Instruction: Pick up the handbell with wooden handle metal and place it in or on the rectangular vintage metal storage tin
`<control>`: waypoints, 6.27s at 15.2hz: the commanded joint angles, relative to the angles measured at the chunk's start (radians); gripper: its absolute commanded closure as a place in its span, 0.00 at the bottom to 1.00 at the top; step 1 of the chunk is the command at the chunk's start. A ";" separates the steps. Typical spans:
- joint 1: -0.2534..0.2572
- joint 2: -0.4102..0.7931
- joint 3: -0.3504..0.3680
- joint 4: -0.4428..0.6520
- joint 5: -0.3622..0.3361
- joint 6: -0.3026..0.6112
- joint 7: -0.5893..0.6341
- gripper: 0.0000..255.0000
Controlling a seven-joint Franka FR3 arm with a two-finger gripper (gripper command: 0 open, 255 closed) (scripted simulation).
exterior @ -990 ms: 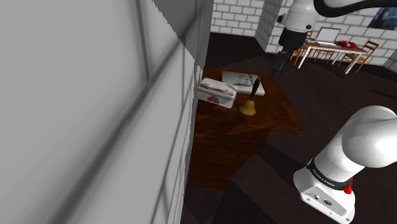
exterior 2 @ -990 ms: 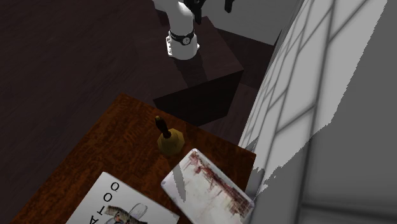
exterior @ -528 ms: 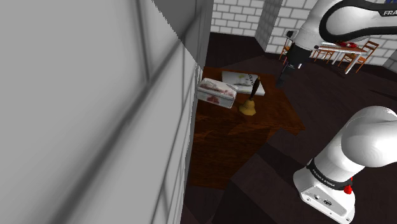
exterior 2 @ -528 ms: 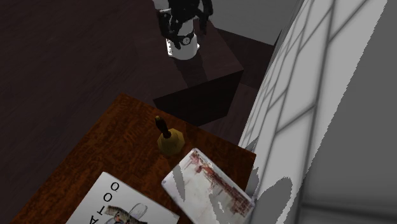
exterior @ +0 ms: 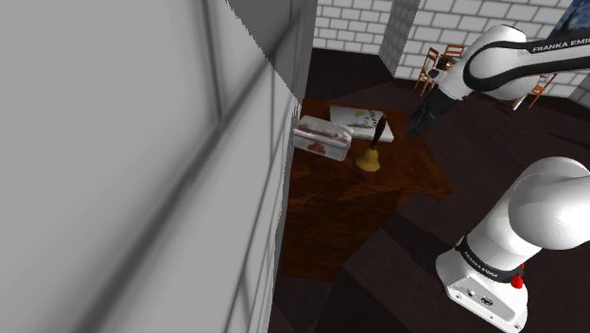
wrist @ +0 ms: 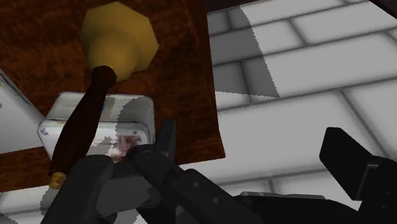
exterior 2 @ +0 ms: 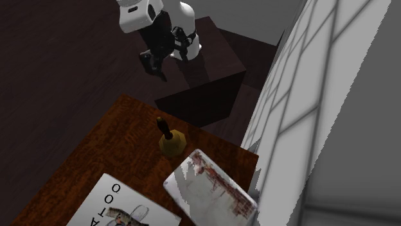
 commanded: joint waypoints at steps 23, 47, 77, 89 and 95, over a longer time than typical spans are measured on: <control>1.206 0.049 -1.351 0.368 0.246 0.439 -0.884 0.00; 1.106 0.104 -1.230 0.364 0.273 0.369 -0.852 1.00; 0.982 0.237 -0.938 0.530 0.349 0.140 -0.676 1.00; 1.753 0.134 -1.450 0.926 0.237 0.194 -0.471 1.00; 1.880 0.060 -1.537 1.005 0.188 0.221 -0.439 1.00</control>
